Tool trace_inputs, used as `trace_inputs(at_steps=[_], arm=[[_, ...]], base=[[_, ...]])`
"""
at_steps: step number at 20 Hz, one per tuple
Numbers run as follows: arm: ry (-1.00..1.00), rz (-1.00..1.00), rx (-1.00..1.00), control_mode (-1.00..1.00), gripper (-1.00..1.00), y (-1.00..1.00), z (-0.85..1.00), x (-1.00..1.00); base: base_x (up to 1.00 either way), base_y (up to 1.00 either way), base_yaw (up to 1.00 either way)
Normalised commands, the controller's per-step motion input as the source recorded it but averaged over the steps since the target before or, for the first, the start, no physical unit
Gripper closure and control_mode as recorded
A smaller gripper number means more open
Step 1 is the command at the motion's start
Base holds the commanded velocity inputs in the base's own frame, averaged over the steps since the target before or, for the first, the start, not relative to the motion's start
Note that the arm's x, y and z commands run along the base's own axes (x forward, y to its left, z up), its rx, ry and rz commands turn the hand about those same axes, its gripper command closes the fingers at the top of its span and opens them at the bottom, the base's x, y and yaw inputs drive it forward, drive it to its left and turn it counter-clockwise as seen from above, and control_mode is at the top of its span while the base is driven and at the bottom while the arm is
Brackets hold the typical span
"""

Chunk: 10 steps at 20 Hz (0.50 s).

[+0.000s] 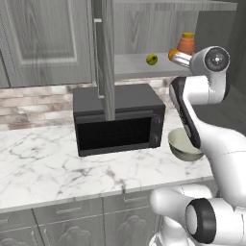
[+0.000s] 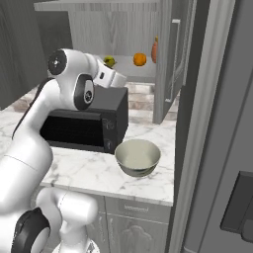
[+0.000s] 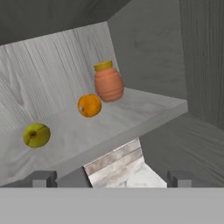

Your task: Open the cabinet. Pick the pear and orange from the cabinet and place them into the bowl. Then close the cabinet.

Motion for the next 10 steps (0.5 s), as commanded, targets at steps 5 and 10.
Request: trace_inputs(at_steps=[5, 10], arm=[[0.00, 0.00, 0.00, -1.00, -1.00, 0.00, 0.00, 0.48], [0.05, 0.00, 0.00, -1.00, -1.00, 0.00, 0.00, 0.54]], base=[[0.00, 0.00, 0.00], [0.00, 0.00, 0.00]])
